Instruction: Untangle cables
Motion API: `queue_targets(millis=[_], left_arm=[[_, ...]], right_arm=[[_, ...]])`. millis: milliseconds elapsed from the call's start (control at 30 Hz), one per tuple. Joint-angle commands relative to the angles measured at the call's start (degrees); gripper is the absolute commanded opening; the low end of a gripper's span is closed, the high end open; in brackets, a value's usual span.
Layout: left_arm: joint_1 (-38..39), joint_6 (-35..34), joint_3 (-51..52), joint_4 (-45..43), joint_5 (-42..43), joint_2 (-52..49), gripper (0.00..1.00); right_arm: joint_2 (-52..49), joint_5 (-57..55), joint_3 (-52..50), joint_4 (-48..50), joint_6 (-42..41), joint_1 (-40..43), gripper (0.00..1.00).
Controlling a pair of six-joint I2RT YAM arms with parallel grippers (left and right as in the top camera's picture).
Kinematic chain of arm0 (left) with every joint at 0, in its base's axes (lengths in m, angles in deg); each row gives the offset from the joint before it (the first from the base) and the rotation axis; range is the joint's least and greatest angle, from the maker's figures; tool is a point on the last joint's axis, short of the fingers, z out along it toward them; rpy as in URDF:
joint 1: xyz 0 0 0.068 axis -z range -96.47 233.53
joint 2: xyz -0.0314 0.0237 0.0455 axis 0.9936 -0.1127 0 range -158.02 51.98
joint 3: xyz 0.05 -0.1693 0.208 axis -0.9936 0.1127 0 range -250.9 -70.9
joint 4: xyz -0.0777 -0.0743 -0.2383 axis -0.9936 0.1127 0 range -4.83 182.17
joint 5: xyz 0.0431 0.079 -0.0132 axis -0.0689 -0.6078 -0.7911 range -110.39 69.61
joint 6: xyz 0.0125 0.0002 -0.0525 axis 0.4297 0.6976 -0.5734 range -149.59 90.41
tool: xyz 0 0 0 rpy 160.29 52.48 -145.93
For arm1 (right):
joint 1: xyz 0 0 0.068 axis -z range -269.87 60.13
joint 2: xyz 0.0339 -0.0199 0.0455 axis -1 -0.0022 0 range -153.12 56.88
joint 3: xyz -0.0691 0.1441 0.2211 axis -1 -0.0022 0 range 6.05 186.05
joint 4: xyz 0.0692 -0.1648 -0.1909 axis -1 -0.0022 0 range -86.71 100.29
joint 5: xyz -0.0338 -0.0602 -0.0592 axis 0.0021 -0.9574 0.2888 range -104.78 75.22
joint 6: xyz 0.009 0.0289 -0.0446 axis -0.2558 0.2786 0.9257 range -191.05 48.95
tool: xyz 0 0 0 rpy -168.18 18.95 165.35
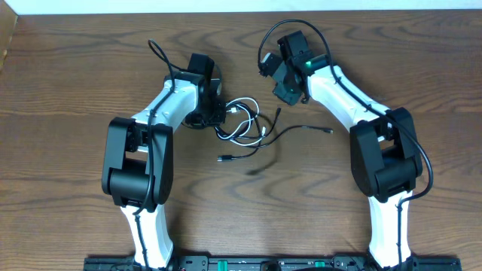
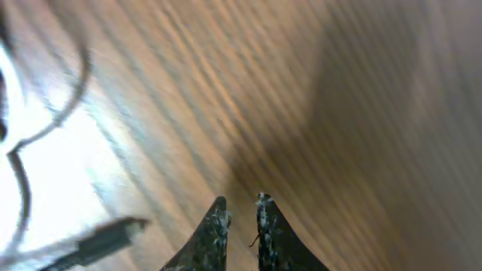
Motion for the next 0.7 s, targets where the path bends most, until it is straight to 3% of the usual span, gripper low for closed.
queue_targets(millis=[0, 200, 400, 667], left_arm=[[-0.5, 3.7, 0.7, 0.0, 1.9, -2.1, 0.13], [-0.8, 4.0, -0.5, 0.2, 1.8, -1.3, 0.08], [-0.8, 4.0, -1.4, -0.7, 1.8, 5.1, 0.08], [-0.8, 3.9, -1.4, -0.8, 2.7, 17.0, 0.07]], right_arm=[[-0.2, 4.3, -0.9, 0.3, -3.7, 0.0, 0.12], [0.5, 5.7, -0.4, -0.7, -15.1, 0.1, 0.21], [4.8, 24.8, -0.3, -3.4, -15.7, 1.7, 0.30], [7.8, 39.8, -0.3, -3.3, -26.7, 5.3, 0.47]])
